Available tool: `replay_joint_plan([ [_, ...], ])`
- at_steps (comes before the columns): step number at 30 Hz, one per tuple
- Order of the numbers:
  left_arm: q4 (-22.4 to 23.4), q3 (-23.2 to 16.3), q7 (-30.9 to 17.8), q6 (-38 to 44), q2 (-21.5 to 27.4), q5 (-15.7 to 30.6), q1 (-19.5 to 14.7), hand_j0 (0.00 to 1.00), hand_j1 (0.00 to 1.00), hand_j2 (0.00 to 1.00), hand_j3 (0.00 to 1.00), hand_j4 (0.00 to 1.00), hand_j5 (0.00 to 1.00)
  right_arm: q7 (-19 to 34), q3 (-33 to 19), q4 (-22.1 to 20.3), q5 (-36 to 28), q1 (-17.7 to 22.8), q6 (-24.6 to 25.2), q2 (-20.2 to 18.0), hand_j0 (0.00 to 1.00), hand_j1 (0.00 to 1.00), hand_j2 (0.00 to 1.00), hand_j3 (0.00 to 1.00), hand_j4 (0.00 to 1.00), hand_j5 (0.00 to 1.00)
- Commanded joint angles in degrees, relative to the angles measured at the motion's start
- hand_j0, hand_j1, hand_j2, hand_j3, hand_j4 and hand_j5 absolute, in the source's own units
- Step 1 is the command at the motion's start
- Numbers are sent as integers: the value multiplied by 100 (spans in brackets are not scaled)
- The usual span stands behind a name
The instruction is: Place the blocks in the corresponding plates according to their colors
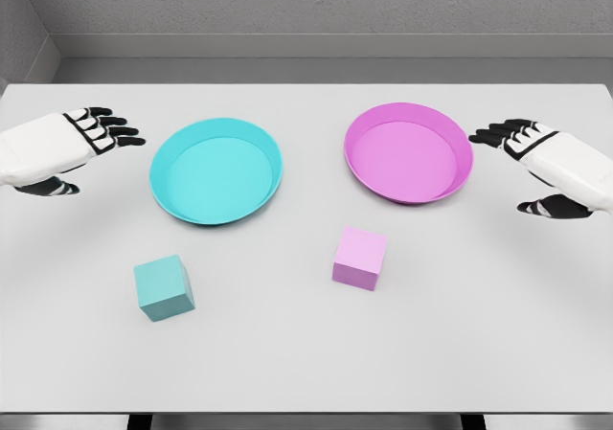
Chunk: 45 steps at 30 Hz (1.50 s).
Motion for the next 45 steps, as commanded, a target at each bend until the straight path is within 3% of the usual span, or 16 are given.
replay_joint_plan([
  [1,-3,4,1,3,34,34,0,100,100,100,100,100,100,72,-4,-1,-13,0,3,-12,100,100,100,100,100,100],
  [4,-20,-5,1,3,43,34,17,100,100,100,100,100,100,387,-21,-10,-13,-202,-23,-12,100,100,100,100,100,100],
  [7,-416,-101,-218,3,420,-37,88,100,100,100,100,100,100,1152,40,-10,30,-475,-110,111,100,100,100,100,100,100],
  [10,-723,-286,-253,3,570,-37,88,100,100,100,100,100,100,1530,233,-10,242,-834,-330,216,100,100,100,100,100,100],
  [13,-1163,-347,-648,3,737,-37,377,100,100,100,100,100,100,2638,1550,-10,268,-2222,-533,734,100,100,100,100,100,100],
  [16,-1330,-347,-825,3,728,-37,545,100,100,100,100,100,100,3315,1956,-10,268,-2707,-550,964,100,100,100,100,100,100],
  [22,-1427,-356,-834,3,447,-37,712,100,100,100,100,100,100,3377,1991,-10,268,-2865,-770,1051,100,100,100,100,100,100],
  [25,-1462,-356,-1027,3,263,-54,773,100,100,100,100,100,100,3606,2562,-10,268,-3234,-779,1315,100,100,100,100,100,100],
  [29,-1462,-365,-1036,3,166,-54,809,100,100,100,100,100,100,3588,2589,-10,259,-3331,-779,1394,100,100,100,100,100,100],
  [31,-1471,-365,-1044,3,157,-63,835,100,100,100,100,100,100,3456,2633,-10,250,-3375,-779,1447,100,100,100,100,100,100],
  [34,-1480,-365,-1150,3,140,-72,852,100,100,100,100,100,100,2639,2651,-10,250,-3401,-753,1438,100,100,100,100,100,100],
  [40,-1506,-444,-1159,3,-1,-81,852,100,100,100,100,100,100,2709,2765,-10,242,-3516,-1086,1456,100,100,100,100,100,100],
  [45,-1515,-444,-1132,3,8,-72,888,100,100,100,100,100,100,3298,2782,-10,242,-3551,-1157,1456,100,100,100,100,100,100],
])
